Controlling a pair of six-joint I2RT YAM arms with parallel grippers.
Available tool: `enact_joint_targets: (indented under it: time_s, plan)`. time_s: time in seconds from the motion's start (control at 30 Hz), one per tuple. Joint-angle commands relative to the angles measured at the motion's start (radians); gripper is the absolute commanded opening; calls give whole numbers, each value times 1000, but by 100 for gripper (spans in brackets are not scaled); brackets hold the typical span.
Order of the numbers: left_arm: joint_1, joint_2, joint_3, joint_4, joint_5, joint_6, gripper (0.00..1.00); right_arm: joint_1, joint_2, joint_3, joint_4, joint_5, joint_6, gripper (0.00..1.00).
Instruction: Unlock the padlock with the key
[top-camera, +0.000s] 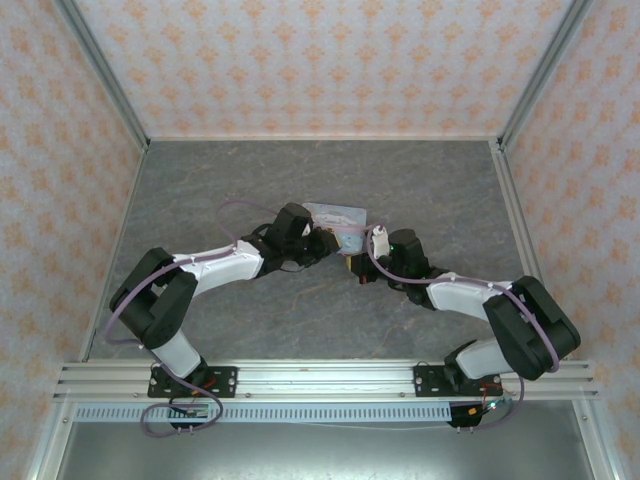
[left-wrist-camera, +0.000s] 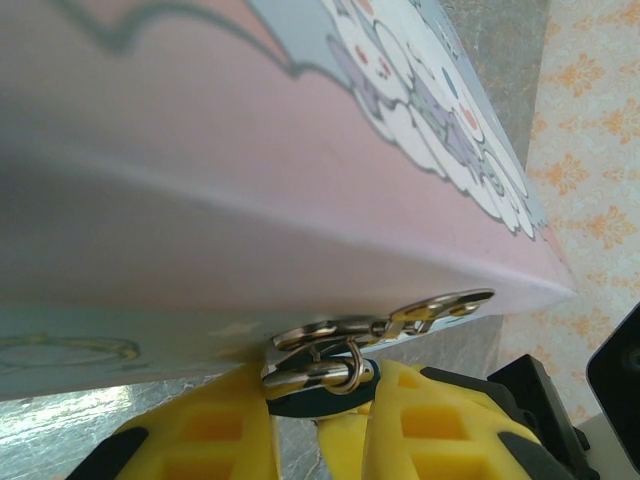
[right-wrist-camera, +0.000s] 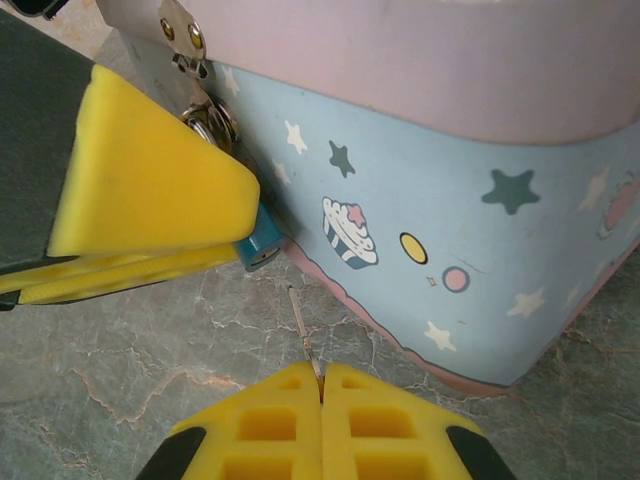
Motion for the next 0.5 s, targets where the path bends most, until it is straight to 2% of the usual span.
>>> enact_joint_targets:
  time_s: [0.0, 0.47]
  plan:
    - [-7, -44, 26, 5, 5, 11, 20, 0, -16, 0, 40, 2, -6, 0]
    - [-9, -48, 13, 9, 5, 6, 20, 0, 6, 31, 65, -35, 8, 0]
